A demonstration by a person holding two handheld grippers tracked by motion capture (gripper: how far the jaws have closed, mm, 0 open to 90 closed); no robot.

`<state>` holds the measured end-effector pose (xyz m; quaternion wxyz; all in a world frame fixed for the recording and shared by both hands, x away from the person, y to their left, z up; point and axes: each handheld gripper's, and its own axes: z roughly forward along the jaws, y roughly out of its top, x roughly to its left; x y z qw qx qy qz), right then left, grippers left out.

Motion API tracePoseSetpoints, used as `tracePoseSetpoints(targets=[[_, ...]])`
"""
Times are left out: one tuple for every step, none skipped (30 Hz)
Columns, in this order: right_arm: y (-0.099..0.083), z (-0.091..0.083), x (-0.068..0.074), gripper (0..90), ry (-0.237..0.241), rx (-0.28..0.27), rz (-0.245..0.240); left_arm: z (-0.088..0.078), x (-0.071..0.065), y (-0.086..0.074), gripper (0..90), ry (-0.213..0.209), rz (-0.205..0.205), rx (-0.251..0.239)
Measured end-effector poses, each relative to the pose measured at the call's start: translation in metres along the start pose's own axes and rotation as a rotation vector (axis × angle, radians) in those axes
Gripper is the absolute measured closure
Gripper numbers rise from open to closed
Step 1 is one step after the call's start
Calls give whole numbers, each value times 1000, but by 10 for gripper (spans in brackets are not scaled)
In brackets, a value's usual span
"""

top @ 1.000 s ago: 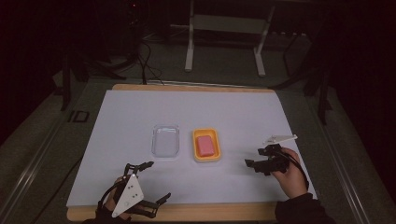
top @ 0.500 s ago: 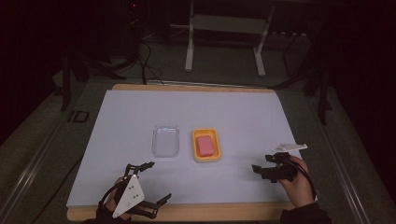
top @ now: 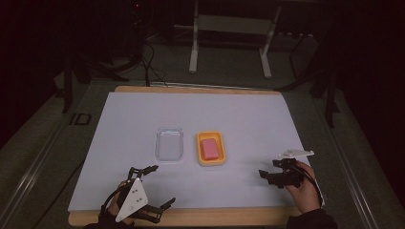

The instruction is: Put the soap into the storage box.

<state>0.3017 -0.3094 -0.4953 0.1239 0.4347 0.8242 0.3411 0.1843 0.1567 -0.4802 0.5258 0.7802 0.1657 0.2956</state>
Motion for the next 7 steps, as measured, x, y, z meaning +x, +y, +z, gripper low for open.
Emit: tracePoseSetpoints(targets=[[0, 0, -1, 241, 0, -5, 1, 0, 0, 0, 7, 0, 0, 1], [0, -1, -1, 241, -4, -7, 1, 0, 0, 0, 7, 0, 1, 4], [0, -1, -1, 241, -6, -6, 2, 0, 0, 0, 6, 0, 1, 5], [0, -1, -1, 241, -4, -8, 2, 0, 0, 0, 7, 0, 2, 5], [-1, -1, -1, 241, -3, -5, 2, 0, -1, 0, 7, -1, 3, 5], [-1, 0, -1, 241, -5, -4, -1, 0, -1, 0, 7, 0, 3, 4], [-1, 0, -1, 241, -3, -1, -1, 0, -1, 0, 7, 0, 3, 5]])
